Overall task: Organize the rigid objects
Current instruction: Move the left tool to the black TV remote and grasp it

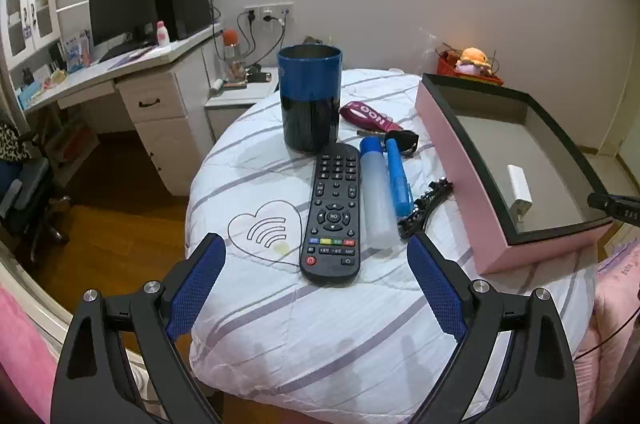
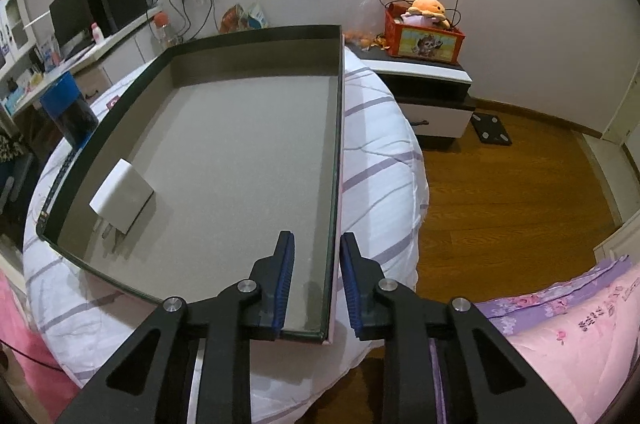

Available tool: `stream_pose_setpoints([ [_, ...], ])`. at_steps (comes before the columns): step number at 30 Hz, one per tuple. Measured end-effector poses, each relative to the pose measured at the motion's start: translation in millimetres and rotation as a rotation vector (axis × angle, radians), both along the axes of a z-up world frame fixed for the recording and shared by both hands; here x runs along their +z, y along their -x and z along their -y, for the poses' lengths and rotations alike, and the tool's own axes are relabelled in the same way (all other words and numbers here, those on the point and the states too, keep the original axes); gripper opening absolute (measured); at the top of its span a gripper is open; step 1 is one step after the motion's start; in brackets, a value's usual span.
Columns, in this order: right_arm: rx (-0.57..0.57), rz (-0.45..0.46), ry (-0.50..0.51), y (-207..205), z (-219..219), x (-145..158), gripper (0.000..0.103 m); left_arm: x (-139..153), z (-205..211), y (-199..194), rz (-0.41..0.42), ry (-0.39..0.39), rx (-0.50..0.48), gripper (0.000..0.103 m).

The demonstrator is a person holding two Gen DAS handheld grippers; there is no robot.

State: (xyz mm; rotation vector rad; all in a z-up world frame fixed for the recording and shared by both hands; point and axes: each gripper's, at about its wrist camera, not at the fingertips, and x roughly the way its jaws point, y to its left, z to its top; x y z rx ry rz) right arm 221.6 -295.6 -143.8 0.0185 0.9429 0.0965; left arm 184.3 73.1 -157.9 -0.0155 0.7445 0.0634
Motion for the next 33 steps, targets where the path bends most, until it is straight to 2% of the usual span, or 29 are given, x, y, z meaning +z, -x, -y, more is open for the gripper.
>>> stream_pose_setpoints([
  [4,-0.038,0.043,0.037,6,-6,0,0.020,-3,-3,-1,-0.013,0.004,0.011,0.094],
  [7,-0.064,0.058,0.017,7,-4,-1,0.020,-5,-4,-2,-0.020,0.003,0.013,0.094],
  [13,-0.067,0.076,0.055,7,-7,0,0.020,-7,-5,-2,-0.021,0.005,0.015,0.094],
  [19,-0.078,0.114,0.017,10,-2,-2,0.022,-8,-11,-3,-0.015,0.021,0.023,0.094],
  [33,-0.066,0.062,0.053,3,-7,-4,0.024,-16,-15,-13,-0.033,-0.005,0.034,0.095],
])
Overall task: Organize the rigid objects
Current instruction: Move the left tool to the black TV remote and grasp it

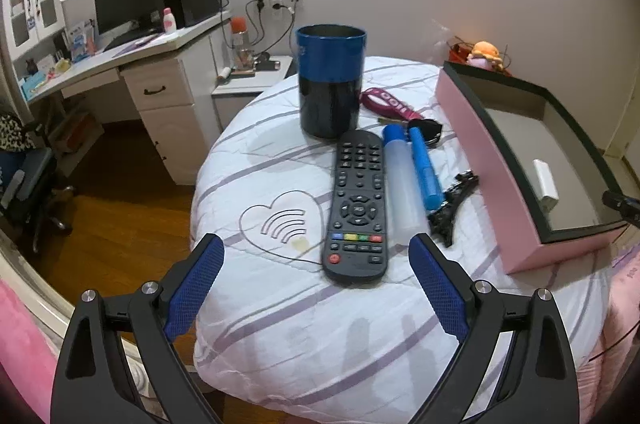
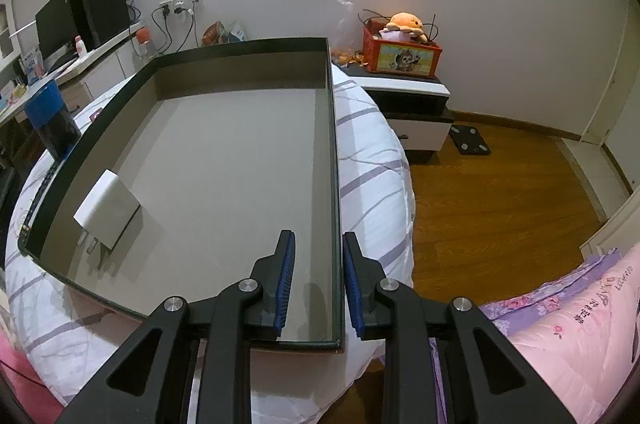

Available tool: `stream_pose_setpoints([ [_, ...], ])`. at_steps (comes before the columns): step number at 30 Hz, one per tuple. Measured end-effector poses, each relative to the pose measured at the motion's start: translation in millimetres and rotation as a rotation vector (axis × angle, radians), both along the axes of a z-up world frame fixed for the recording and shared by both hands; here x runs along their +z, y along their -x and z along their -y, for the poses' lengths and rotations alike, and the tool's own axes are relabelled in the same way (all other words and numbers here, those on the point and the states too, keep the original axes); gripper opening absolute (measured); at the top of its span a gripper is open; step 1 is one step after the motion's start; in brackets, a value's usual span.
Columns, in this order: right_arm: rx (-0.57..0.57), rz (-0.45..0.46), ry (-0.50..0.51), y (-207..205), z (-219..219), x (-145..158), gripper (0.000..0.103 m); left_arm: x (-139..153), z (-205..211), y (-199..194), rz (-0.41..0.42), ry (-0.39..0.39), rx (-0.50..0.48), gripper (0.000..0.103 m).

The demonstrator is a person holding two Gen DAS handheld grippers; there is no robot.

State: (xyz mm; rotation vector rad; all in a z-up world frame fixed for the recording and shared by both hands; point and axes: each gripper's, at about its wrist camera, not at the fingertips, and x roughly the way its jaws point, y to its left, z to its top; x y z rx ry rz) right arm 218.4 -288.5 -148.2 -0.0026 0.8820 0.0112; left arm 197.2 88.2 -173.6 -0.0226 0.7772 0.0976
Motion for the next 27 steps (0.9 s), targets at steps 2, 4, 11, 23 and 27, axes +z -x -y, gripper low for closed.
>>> stream_pose_setpoints([
  [2,0.002,-0.003,0.002,0,0,0,0.024,-4,-3,-1,-0.012,-0.009,0.005,0.095],
  [4,0.005,-0.003,-0.006,0,1,-1,0.025,-10,-6,-4,-0.029,-0.003,0.002,0.095],
  [11,0.006,-0.004,-0.005,0,1,-1,0.025,-25,-5,-21,-0.064,0.035,-0.027,0.095],
  [23,0.006,-0.013,-0.005,0,0,-2,0.025,-44,7,-47,-0.106,0.041,-0.073,0.095],
  [27,0.006,-0.020,-0.002,0,-1,-3,0.025,-35,-3,-38,-0.069,0.101,-0.093,0.095],
])
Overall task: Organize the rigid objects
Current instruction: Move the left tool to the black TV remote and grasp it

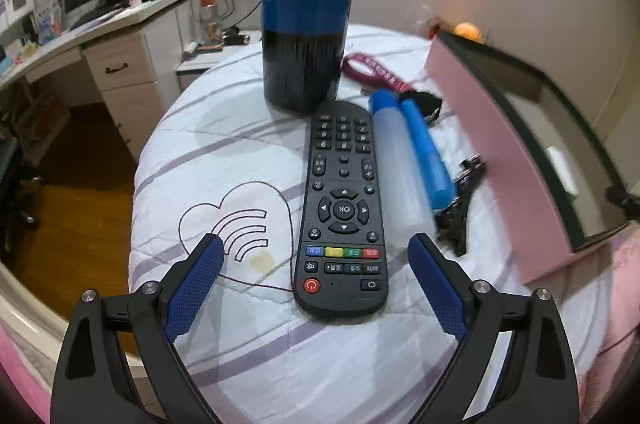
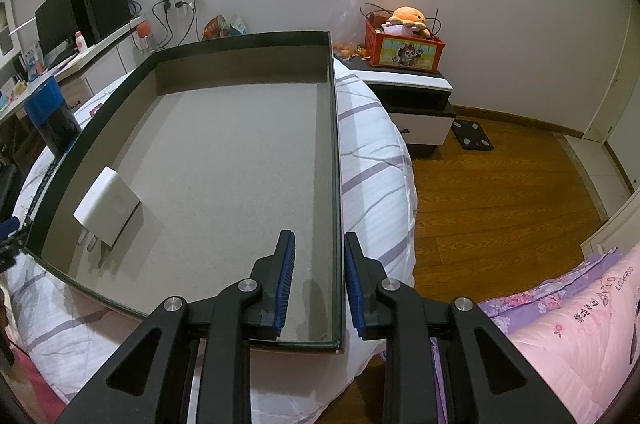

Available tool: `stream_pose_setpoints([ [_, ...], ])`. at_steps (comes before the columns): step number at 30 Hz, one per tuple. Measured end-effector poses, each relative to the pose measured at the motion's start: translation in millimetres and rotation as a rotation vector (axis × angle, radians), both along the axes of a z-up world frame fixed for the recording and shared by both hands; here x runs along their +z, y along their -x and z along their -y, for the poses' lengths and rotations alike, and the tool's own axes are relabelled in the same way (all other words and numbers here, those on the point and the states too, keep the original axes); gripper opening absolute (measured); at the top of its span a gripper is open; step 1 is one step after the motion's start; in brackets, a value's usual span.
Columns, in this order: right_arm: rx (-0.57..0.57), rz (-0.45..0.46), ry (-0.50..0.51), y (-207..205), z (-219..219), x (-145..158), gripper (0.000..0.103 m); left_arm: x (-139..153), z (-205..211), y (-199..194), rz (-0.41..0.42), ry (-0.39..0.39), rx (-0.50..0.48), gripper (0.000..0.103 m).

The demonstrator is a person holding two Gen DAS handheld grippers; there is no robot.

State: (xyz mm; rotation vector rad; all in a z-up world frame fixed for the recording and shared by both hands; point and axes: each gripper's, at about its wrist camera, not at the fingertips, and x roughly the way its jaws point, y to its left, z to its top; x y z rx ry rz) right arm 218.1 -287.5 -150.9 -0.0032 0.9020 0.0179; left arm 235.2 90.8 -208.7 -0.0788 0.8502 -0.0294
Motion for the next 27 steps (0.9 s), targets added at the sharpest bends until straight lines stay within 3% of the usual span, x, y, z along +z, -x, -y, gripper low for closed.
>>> stream_pose_setpoints([
  [2,-0.004,-0.003,0.000,0,0,0,0.025,-2,-3,-1,-0.013,-0.053,0.025,0.095],
  [6,-0.004,-0.003,-0.001,-1,0,0,0.025,-6,-10,-5,-0.026,-0.012,0.027,0.095],
  [14,-0.006,-0.004,-0.002,-1,1,1,0.025,-9,-2,-13,-0.033,-0.035,0.012,0.087],
  [19,-0.007,-0.004,-0.002,-1,1,1,0.025,-10,3,-19,-0.029,-0.025,-0.013,0.071],
  [23,-0.012,-0.007,0.000,-1,1,1,0.025,-12,3,-22,-0.017,-0.025,-0.019,0.069],
  [27,-0.013,-0.010,0.001,-1,1,1,0.025,-10,1,-18,-0.015,-0.020,-0.014,0.051],
])
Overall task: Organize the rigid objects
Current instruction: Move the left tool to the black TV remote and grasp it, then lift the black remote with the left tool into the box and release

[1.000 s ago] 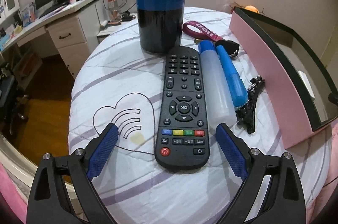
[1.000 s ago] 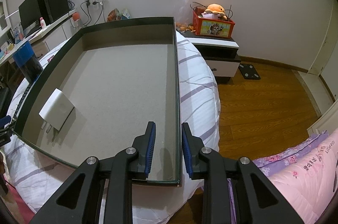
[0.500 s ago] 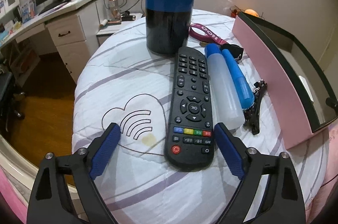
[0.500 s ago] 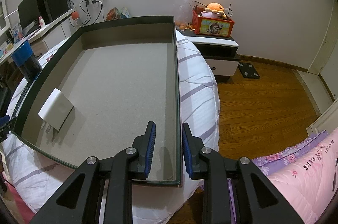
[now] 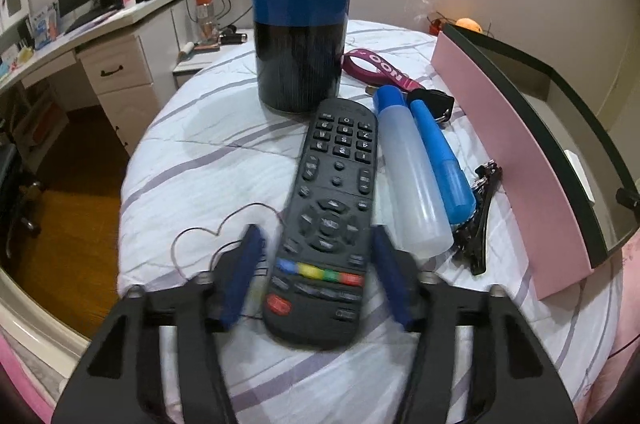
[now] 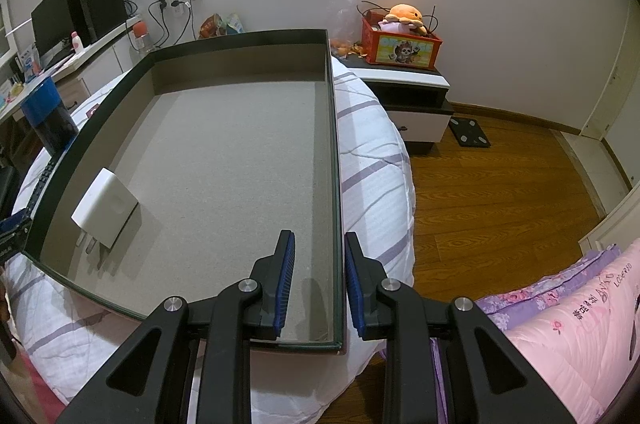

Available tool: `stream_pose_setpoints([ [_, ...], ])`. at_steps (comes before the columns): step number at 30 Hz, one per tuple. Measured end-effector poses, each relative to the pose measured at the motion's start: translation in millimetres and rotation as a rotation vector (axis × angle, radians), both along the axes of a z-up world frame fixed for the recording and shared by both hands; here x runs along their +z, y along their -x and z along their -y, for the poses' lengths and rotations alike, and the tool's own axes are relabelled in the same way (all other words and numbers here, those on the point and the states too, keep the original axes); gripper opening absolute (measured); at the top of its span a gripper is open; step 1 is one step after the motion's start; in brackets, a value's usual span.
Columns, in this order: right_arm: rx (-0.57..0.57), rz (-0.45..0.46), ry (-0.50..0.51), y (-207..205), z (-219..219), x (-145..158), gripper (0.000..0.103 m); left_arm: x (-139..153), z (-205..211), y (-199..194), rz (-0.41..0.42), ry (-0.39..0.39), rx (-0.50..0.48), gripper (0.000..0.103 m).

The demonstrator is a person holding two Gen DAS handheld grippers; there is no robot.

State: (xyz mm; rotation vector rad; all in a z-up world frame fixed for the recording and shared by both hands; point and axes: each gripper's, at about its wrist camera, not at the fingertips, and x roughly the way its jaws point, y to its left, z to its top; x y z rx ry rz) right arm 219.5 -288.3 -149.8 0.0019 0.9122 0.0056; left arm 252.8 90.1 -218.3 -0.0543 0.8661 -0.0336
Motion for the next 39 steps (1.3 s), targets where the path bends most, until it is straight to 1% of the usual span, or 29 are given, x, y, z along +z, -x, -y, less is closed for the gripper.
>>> stream_pose_setpoints([
  [3,0.002,-0.001,0.000,0,0,0,0.025,2,-7,6,-0.012,0.039,0.003,0.047],
  [7,0.002,-0.003,0.001,0,-1,1,0.025,5,-6,20,-0.042,0.040,-0.004,0.045],
  [10,0.002,-0.002,0.001,-1,0,1,0.025,4,-4,22,-0.044,0.039,-0.009,0.046],
  [12,0.001,-0.002,0.000,-1,0,1,0.025,4,-3,15,-0.040,0.030,0.001,0.046],
  [14,0.003,-0.003,0.001,-1,0,1,0.025,4,-1,8,-0.043,0.017,0.003,0.050],
  [16,0.002,-0.003,0.001,-1,0,1,0.025,1,2,-1,-0.038,-0.006,0.010,0.055],
  [18,0.002,-0.004,0.001,0,0,1,0.025,-1,8,-7,-0.026,-0.040,0.013,0.056],
  [20,0.002,-0.005,0.001,0,0,1,0.025,1,8,-5,-0.022,-0.046,0.017,0.044],
  [23,0.004,-0.007,0.003,0,-1,1,0.025,4,-2,2,-0.004,0.025,0.051,0.044],
  [25,0.006,-0.008,0.005,-1,-1,1,0.025,7,-5,9,0.007,0.032,0.062,0.044],
  [29,0.007,-0.009,0.006,-1,-1,0,0.025,21,-8,23,0.044,0.053,0.067,0.044],
  [31,0.008,-0.009,0.005,0,-1,0,0.025,32,-6,29,0.068,0.042,0.062,0.044],
  [36,0.013,-0.013,-0.001,-2,-1,0,0.026,59,5,39,0.123,0.045,0.021,0.044],
  [39,0.012,-0.014,0.000,-3,-1,0,0.026,78,19,44,0.161,0.041,-0.020,0.044],
])
